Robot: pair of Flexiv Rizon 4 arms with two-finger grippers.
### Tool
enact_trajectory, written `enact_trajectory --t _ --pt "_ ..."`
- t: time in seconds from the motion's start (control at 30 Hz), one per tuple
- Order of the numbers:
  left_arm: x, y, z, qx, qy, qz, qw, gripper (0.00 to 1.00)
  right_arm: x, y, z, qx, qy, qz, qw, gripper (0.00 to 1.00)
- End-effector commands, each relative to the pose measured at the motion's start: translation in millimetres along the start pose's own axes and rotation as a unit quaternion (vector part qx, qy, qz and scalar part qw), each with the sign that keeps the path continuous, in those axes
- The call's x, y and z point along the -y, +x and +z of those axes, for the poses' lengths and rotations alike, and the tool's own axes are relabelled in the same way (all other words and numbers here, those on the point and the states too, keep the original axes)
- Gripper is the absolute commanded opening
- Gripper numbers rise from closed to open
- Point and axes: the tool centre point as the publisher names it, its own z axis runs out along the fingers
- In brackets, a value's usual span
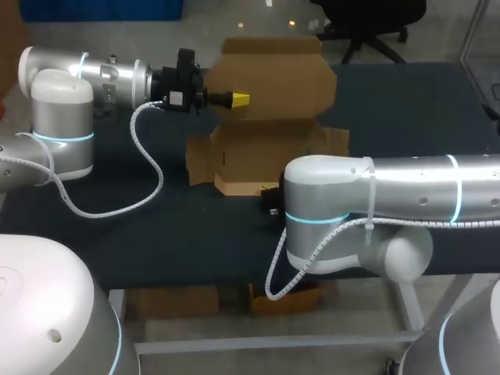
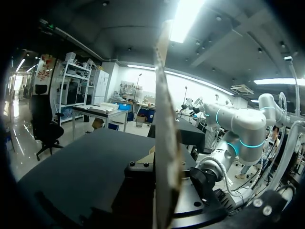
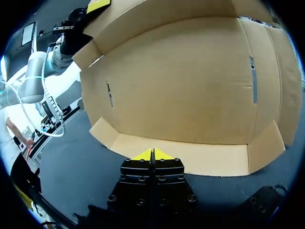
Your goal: Assemble the packaging by folding the flat box into shape, placing the metal phone stand inside, and closing the box properly
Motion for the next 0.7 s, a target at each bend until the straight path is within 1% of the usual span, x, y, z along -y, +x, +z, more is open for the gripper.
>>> enact_trajectory --t 0.03,0.17,0.7 --pt "-2.5 9.7 -1 0.0 -0.006 -0.002 1.0 0.0 6 -1 5 0.003 -0.001 0.0 1.0 0.0" --pt "-5.6 17.2 -1 -0.001 -0.01 -0.005 1.0 0.0 6 -1 5 0.003 -0.001 0.0 1.0 0.0" --pt "-18.7 32.2 1 0.004 -0.012 -0.017 1.0 0.0 6 -1 5 0.003 -0.001 0.0 1.0 0.0"
